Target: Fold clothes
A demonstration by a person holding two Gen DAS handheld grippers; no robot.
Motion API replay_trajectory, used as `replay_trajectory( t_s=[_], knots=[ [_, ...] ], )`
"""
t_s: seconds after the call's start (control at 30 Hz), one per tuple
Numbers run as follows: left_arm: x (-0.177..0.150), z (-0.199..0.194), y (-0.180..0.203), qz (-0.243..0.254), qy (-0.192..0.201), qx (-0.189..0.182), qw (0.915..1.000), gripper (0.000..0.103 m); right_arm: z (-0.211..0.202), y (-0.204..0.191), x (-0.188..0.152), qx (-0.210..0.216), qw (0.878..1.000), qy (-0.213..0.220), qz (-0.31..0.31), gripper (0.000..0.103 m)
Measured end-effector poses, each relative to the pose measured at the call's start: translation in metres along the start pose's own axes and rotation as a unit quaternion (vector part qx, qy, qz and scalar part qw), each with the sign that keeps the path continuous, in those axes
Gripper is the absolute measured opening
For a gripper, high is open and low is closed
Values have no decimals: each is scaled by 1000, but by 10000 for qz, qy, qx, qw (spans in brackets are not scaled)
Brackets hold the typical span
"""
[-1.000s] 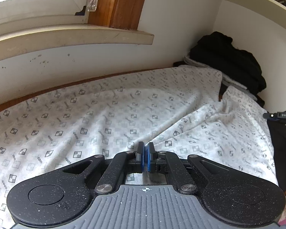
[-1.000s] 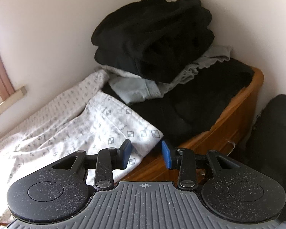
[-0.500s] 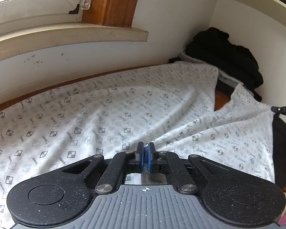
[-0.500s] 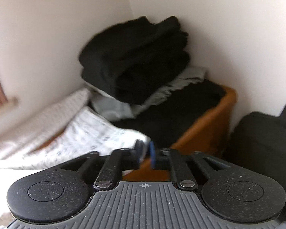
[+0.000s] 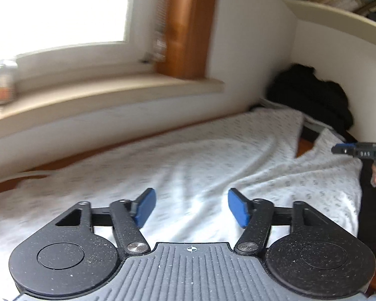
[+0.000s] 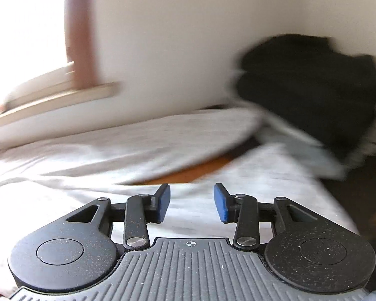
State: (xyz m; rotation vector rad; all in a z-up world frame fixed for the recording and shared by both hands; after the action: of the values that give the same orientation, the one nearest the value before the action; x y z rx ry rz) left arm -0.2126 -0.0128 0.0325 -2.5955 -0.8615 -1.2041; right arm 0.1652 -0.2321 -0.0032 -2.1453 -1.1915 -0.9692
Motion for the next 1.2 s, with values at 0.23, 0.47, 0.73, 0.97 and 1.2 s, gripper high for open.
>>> replay_trajectory(
  t_s=[0.23,0.47,0.73,0.97,1.2],
  knots=[
    [-49,-71,-65,-465,20,810,9956,78,30,-120,9,1074,9903,-84,-882,48],
    [-92,-89,-78,-433,-282,849,9950,75,42,-208,16,1714,9745,-243,-1429,48],
    [-103,-64,-50,1,-592,507,9970,62,41,-321,-8,2440,9357,-588,-2481,49],
    [-88,-59,-54,83,-354,685,9970,10,53,-364,-17,2630,9037,-995,-3228,48],
    [-64,-66,-75,-340,20,929,9951,23,66,-369,24,2468,9364,-504,-2444,13]
  ],
)
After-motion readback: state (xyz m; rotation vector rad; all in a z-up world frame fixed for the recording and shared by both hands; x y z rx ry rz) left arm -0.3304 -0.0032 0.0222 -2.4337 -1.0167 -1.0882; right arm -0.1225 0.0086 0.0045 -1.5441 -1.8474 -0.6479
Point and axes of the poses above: each gripper's, at about its wrist camera, not at the fingertips, and z roughly the way its jaws point, y to its right, x to its top, the point moved 7 cm from there along z, roughly the way its jaws point, and after that the axes turned 10 degrees about -y, right-handed, at the moved point
